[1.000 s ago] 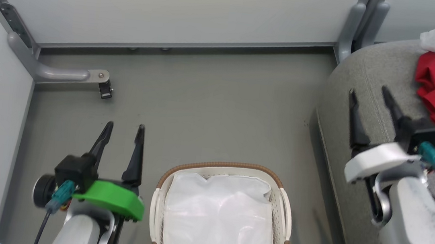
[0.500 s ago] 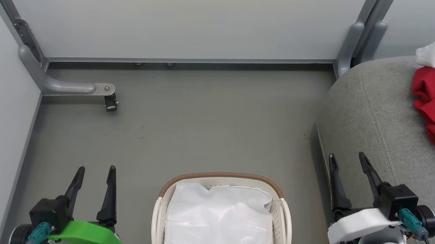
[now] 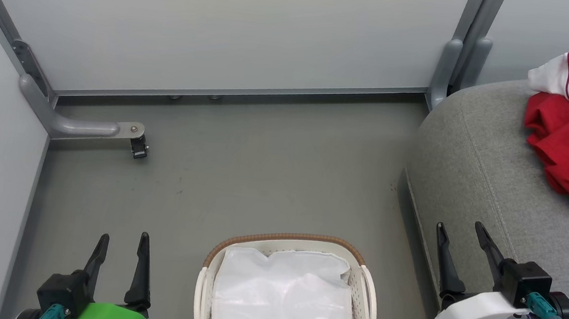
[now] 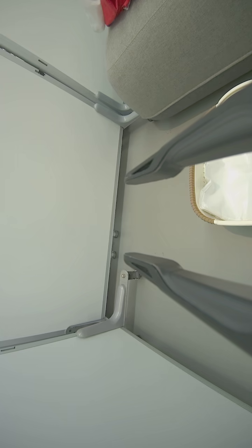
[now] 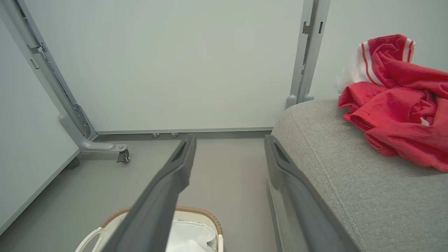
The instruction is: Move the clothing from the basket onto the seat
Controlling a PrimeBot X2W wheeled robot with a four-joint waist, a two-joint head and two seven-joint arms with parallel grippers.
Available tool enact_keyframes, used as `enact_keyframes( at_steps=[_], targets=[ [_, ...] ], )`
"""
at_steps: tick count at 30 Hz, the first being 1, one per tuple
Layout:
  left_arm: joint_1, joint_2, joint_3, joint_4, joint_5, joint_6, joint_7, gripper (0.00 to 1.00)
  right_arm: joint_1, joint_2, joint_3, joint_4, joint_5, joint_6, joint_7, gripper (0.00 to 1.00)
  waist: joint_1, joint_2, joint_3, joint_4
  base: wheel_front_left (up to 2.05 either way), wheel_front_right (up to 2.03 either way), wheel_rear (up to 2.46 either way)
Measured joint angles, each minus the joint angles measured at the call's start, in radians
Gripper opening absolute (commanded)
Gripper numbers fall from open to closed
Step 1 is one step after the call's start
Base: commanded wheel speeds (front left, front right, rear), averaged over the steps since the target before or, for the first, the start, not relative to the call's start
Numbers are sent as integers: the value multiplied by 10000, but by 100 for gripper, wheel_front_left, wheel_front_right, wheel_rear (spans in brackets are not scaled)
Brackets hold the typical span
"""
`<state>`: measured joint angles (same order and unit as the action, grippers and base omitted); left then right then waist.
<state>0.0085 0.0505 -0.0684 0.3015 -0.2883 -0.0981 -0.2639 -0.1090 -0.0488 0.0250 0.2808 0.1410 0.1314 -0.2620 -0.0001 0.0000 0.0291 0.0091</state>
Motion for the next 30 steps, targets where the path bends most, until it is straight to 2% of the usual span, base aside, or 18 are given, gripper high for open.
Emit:
enact_keyframes(
  at_steps=[20, 21, 26, 30],
  targets=[
    [-37, -4, -84, 44, -56, 13, 0, 100, -33, 0, 12, 92, 109, 0, 0, 100, 0, 0, 135, 20, 0, 0, 0],
    [-39, -4, -81, 25, -98, 13, 0, 0, -35, 0, 10, 92, 109, 0, 0, 0, 0, 0, 140, 22, 0, 0, 0],
    [39, -35, -94, 403, -127, 13, 15, 0, 151, 79, 29, 453, 132, 0, 61, 0, 0, 0, 140, 23, 0, 0, 0],
    [38, -40, -12, 433, -769, 13, 230, 0, 178, 88, -44, 506, 832, 0, 261, 0, 1, 0, 127, 19, 0, 0, 0]
  ],
)
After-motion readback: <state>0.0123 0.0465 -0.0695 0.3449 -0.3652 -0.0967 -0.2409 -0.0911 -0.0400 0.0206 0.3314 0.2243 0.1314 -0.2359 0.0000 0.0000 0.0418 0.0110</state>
